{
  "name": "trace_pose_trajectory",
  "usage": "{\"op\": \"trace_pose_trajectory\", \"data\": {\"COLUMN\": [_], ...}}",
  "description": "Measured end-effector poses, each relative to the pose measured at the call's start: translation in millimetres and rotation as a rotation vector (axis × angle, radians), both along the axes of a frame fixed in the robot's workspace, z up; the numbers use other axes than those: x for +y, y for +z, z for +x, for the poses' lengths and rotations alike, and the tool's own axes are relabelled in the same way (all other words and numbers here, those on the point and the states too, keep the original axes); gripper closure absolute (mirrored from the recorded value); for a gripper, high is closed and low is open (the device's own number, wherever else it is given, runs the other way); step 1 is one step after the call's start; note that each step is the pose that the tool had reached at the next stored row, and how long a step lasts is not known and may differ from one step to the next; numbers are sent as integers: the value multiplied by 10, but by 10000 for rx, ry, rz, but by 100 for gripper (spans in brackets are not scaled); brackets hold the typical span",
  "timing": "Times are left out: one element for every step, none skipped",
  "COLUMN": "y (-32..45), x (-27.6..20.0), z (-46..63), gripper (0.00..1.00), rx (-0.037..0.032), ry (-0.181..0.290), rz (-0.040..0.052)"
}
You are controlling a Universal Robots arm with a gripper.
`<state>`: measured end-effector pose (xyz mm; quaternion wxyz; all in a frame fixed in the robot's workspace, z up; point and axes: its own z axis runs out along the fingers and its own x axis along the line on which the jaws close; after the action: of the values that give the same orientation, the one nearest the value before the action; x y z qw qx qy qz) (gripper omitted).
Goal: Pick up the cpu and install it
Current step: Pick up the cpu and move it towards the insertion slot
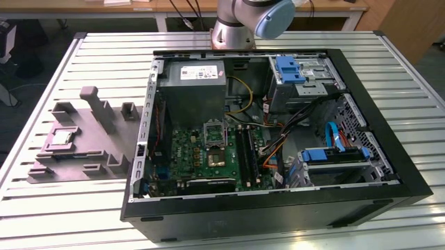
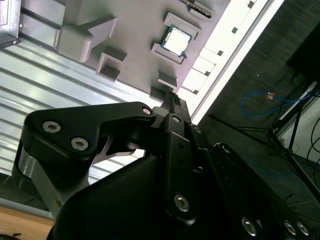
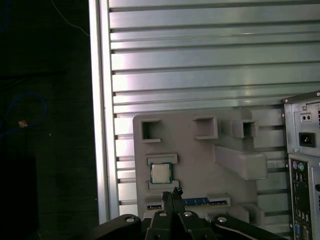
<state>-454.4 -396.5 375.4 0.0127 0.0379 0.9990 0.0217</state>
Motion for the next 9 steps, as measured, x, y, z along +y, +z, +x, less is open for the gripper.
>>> {"op": "trace_pose_trajectory", "data": {"y": [0, 0, 0, 0, 0, 0, -1, -1, 0], "x": [0, 0, 0, 0, 0, 0, 0, 0, 0], "z": [0, 0, 0, 0, -1, -1, -1, -1, -1], "gripper": [89, 84, 84, 77, 77, 71, 65, 65, 59], "rx": [0, 0, 0, 0, 0, 0, -1, -1, -1], "ry": [0, 0, 0, 1, 0, 1, 1, 0, 0], "rz": [0, 0, 0, 0, 0, 0, 0, 0, 0]}}
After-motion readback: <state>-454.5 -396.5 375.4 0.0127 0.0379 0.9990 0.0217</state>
